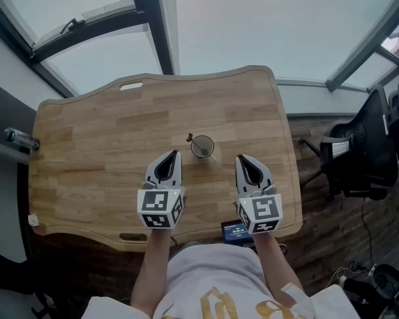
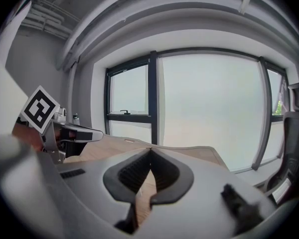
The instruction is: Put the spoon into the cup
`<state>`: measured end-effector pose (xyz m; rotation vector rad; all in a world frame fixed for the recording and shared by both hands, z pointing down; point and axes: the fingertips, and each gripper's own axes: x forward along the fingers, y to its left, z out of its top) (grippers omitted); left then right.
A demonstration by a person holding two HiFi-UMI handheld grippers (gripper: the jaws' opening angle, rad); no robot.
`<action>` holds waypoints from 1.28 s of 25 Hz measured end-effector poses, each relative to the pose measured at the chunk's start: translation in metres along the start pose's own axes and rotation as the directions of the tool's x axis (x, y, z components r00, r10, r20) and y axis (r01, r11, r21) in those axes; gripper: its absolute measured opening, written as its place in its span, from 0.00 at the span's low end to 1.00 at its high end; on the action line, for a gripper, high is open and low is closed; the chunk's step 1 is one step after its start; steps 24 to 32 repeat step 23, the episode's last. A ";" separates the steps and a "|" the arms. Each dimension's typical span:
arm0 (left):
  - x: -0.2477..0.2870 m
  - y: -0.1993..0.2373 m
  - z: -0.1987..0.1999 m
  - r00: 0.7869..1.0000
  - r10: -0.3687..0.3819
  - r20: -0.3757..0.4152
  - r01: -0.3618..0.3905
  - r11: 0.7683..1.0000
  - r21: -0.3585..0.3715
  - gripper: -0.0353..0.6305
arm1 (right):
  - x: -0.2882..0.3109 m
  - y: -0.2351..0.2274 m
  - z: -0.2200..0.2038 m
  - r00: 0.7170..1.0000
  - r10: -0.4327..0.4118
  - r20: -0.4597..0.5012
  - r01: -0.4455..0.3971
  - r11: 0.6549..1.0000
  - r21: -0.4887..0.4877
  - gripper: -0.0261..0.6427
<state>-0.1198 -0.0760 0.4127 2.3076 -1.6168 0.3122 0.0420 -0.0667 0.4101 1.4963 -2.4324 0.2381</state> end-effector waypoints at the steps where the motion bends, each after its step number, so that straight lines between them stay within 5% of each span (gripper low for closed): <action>1: -0.002 0.000 0.001 1.000 0.000 0.004 0.000 1.000 0.001 0.07 | -0.002 0.001 0.001 1.000 -0.001 0.003 0.001 1.000 -0.001 0.08; 32: -0.030 -0.013 0.009 0.999 -0.021 0.042 0.021 1.000 0.000 0.07 | -0.030 0.012 0.004 0.999 -0.021 0.026 0.022 1.000 -0.017 0.08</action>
